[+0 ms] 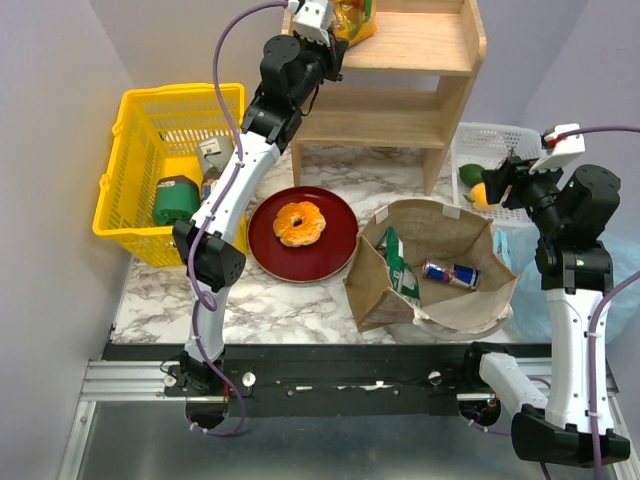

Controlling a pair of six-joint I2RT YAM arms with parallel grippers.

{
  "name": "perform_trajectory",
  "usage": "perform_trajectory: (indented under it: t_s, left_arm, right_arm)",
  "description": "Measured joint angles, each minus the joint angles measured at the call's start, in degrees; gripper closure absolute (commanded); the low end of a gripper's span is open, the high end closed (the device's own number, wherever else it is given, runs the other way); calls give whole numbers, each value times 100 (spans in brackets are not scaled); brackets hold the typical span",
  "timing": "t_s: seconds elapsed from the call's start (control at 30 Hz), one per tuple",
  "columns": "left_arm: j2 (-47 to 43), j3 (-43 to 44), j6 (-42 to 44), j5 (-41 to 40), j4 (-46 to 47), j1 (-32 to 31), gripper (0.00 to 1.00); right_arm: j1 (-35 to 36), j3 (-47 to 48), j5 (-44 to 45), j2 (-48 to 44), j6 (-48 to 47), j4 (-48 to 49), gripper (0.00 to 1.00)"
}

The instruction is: Untie the knot of the grocery bags and take out the mixed food

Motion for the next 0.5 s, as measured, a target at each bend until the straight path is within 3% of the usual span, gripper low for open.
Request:
perform_trajectory:
  t_s: [0.13, 0.37, 0.5]
  left_arm:
    - [33, 52, 72, -599, 13, -26, 100]
    - [892, 1176, 675, -1499, 807, -63, 100]
    - [1043, 1099, 951, -1720, 1185, -98, 100]
  right_arm:
    - [-26, 2, -50, 57, 15, 0, 32]
    - [-26, 17, -92, 138, 52, -4, 32]
    - [-26, 31, -111, 101, 52, -9, 32]
